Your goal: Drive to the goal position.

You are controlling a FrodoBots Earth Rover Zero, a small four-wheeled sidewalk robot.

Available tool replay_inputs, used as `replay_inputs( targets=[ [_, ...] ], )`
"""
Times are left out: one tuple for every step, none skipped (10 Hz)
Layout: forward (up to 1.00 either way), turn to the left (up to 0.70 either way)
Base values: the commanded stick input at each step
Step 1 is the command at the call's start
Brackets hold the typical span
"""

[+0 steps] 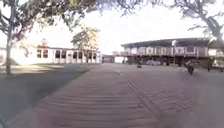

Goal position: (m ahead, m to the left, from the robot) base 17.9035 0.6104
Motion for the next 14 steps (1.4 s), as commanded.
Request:
replay_inputs(
  targets=[
    [0.7, 0.0],
    [0.7, 0.0],
    [0.7, 0.0],
    [0.7, 0.0],
    [0.7, 0.0],
    [0.7, 0.0],
    [0.7, 0.0],
    [0.7, 0.0],
    [0.7, 0.0],
    [0.7, 0.0],
    [0.7, 0.0],
    [0.7, 0.0],
    [0.7, 0.0],
    [0.7, 0.0]
  ],
)
